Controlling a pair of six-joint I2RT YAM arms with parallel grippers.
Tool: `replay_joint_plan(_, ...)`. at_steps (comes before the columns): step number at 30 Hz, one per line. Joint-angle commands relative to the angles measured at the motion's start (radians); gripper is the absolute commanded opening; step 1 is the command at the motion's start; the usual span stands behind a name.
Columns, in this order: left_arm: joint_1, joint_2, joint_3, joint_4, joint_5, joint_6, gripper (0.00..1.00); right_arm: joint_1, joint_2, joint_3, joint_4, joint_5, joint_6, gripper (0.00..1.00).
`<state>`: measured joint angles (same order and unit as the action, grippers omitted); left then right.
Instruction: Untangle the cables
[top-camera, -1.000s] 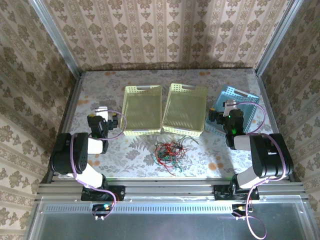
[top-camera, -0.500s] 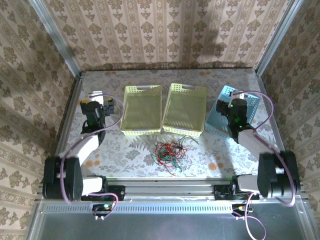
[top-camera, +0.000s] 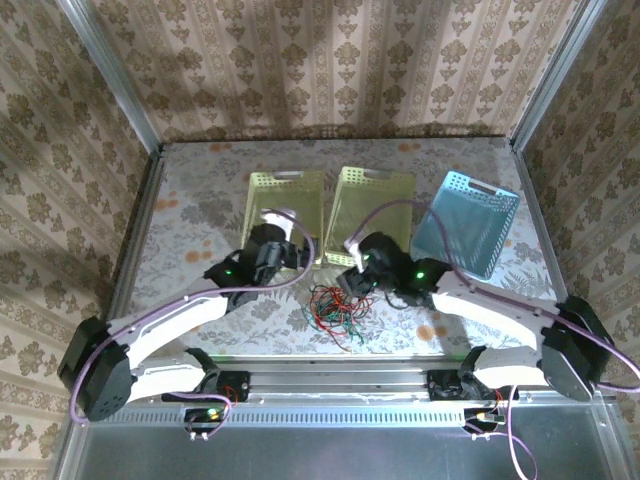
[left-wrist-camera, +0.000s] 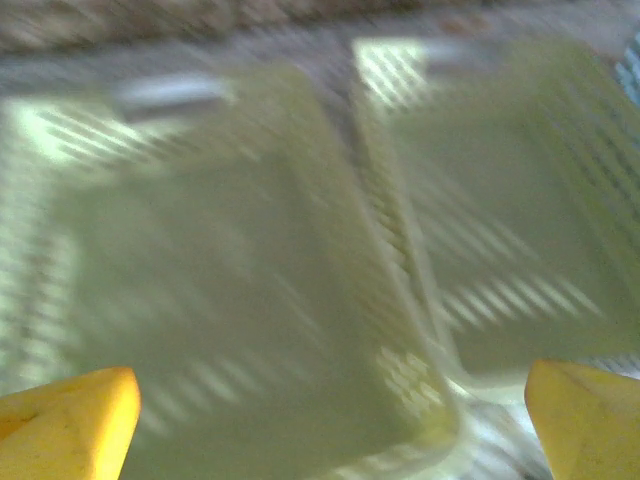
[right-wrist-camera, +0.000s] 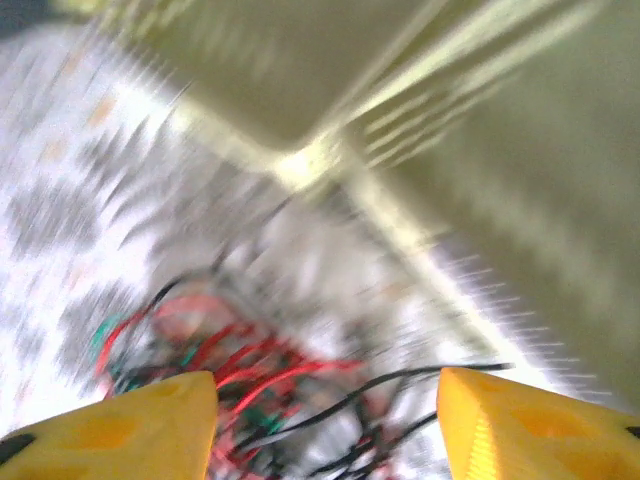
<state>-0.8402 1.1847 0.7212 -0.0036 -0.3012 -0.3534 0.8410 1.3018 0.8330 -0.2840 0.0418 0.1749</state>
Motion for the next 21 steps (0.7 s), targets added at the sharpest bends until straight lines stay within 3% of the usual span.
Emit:
replay_joint_plan(1, -0.065, 0.039, 0.026, -0.117, 0.163, -0.13, 1.0, 0.025, 0.06, 0.053, -0.148, -0.141, -0.03, 0.47)
replay_joint_plan(4, -0.089, 0.049, 0.063, -0.191, 0.152, -0.076, 1.0, 0.029, 0.119, 0.061, -0.179, -0.158, -0.056, 0.35)
replay_joint_plan(8, -0.088, 0.086, 0.125, -0.298, 0.131, -0.025, 1.0, 0.029, 0.146, 0.061, -0.18, -0.171, -0.063, 0.3)
replay_joint_plan(21, -0.09, 0.127, 0.146, -0.38, 0.218, 0.007, 0.99, 0.03, 0.128, 0.032, -0.158, -0.206, -0.035, 0.28)
